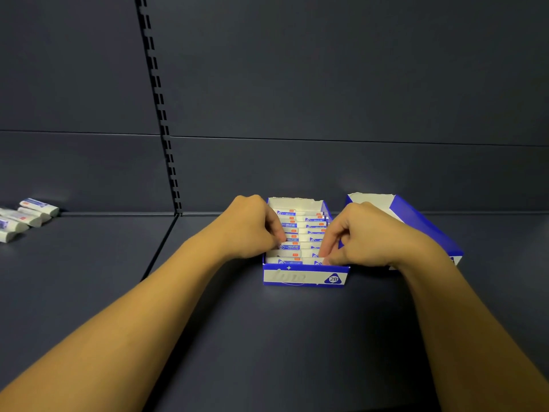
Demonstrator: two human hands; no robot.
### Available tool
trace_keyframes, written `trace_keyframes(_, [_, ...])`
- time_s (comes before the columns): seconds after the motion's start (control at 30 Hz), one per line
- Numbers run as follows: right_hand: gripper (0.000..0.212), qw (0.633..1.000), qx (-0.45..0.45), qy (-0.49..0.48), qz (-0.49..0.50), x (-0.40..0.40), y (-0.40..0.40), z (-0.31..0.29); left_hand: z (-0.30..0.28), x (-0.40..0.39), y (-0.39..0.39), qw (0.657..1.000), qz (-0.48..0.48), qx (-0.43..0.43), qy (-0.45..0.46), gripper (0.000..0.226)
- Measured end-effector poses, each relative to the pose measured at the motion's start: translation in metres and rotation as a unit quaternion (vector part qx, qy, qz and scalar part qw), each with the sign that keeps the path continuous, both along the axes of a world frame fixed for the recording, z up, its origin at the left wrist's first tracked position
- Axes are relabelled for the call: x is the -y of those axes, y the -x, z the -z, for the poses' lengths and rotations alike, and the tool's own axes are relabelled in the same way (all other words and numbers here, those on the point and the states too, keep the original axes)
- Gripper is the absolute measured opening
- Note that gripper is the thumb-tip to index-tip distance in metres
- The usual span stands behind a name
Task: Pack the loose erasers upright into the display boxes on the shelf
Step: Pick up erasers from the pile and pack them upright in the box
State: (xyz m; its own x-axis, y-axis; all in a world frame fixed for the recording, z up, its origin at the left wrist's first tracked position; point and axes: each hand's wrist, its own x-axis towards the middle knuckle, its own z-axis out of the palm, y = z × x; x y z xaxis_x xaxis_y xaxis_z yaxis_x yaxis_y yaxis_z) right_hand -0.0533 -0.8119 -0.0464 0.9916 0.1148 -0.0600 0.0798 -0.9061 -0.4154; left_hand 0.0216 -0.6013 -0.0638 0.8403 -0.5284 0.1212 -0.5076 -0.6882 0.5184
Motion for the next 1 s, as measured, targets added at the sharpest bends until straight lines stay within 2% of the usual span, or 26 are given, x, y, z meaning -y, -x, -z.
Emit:
trace_keyframes(0.33, [0.008,0.999,0.036,-0.009,-0.016,0.000,0.002,-0.001,0.005,-0.003,-0.001,1.000,0.000,0.015,-0.003,0.010])
trace_keyframes(0.5, [0.009,1.000,0.012,0.010,-0.023,0.001,0.000,0.000,0.006,-0.004,-0.004,1.000,0.008,0.021,-0.004,0.015])
trace_keyframes(0.77, [0.010,1.000,0.003,0.009,-0.020,0.004,-0.007,0.004,0.011,-0.001,-0.011,1.000,0.015,0.010,-0.008,0.011])
trace_keyframes(0.9, [0.005,0.998,0.045,-0.026,-0.020,0.003,-0.005,0.004,0.007,-0.005,-0.006,1.000,0.012,-0.001,0.029,0.018])
trace_keyframes(1.0, [0.006,0.989,0.128,-0.072,0.004,-0.001,-0.005,0.005,0.003,-0.007,-0.002,0.998,-0.002,0.047,0.052,0.026])
